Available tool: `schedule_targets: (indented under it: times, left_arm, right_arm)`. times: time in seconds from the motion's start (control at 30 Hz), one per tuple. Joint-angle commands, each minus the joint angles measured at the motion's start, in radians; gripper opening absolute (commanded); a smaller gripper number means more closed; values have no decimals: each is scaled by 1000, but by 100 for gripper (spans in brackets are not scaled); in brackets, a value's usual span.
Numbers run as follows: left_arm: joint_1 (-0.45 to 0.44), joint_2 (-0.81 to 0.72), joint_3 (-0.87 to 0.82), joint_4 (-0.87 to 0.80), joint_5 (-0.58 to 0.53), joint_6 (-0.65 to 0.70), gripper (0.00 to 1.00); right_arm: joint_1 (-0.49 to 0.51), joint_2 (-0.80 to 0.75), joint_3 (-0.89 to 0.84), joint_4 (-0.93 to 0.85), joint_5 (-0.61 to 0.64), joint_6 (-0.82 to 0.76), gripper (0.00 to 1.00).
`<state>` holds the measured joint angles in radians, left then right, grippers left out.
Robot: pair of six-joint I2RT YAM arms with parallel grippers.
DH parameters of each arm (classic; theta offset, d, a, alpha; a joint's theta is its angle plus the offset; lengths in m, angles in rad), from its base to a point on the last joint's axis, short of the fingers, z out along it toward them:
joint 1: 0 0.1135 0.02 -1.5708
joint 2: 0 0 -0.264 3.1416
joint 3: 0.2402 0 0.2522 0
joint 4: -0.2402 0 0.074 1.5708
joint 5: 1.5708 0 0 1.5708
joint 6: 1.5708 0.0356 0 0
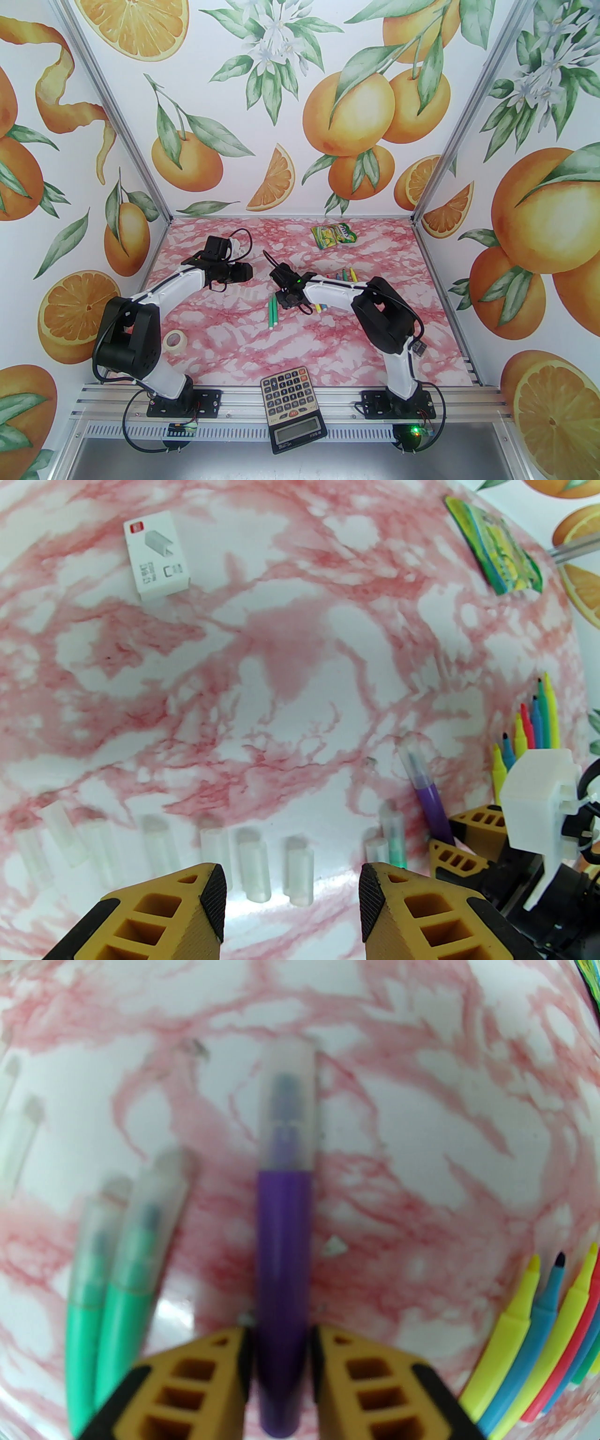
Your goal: Open the pen caps
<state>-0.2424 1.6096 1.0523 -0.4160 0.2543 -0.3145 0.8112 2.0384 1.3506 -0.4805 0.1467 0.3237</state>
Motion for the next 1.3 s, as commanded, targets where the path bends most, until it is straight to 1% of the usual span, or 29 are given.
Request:
schedule_targets:
  times: [0.0, 0.23, 0.53, 0.9, 1.1, 1.27]
  left_arm:
    - [2, -36, -16, 36, 31, -6, 52]
    - [2, -30, -16, 74, 91, -25, 52]
    - [-9, -24, -24, 156, 191, -67, 53]
    - [-30, 2, -37, 289, 326, -151, 55]
    - [-55, 31, -25, 320, 341, -176, 56]
    - [-66, 53, -29, 390, 372, -233, 57]
  right_arm:
    - [2, 43, 16, -15, -11, 0, 23]
    - [-2, 1, -11, 7, -41, 0, 19]
    - [-60, -191, -205, 280, -276, 43, 15]
    - [-60, -272, -266, 379, -357, 35, 14]
    - [-57, -322, -299, 430, -381, 34, 14]
    - [-52, -358, -317, 454, -378, 25, 14]
